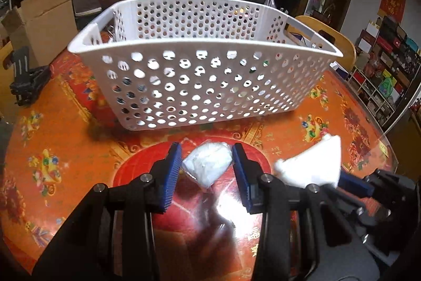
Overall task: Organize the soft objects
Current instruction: 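Carry the white bag and white cloth over the basket with both tools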
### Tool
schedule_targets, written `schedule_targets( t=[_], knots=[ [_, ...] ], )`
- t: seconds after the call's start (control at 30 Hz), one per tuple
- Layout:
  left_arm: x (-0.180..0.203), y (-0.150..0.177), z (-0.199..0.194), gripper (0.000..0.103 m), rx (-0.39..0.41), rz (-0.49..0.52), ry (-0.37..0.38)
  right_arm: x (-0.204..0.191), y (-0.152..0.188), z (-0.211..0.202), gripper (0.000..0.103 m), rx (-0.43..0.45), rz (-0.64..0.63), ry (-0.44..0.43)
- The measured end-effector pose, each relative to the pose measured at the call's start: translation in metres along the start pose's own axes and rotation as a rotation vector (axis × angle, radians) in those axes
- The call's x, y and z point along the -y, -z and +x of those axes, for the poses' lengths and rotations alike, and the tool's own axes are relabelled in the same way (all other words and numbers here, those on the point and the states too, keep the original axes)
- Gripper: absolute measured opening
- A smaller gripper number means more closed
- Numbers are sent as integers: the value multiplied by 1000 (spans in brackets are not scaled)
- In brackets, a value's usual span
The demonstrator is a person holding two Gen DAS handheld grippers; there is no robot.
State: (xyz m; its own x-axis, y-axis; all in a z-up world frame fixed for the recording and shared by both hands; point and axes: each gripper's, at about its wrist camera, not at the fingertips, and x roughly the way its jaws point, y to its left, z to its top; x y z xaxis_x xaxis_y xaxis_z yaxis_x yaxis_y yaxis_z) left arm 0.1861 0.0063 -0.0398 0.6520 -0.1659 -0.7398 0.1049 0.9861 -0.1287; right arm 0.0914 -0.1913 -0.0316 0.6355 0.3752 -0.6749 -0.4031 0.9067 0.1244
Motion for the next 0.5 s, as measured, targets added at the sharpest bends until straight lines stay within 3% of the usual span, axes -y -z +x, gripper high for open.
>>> schedule_targets(
  t=[0.5],
  knots=[
    [-3,-12,-51,37,92,5,-28,16,-36,-35,18,74,0,2]
  ],
)
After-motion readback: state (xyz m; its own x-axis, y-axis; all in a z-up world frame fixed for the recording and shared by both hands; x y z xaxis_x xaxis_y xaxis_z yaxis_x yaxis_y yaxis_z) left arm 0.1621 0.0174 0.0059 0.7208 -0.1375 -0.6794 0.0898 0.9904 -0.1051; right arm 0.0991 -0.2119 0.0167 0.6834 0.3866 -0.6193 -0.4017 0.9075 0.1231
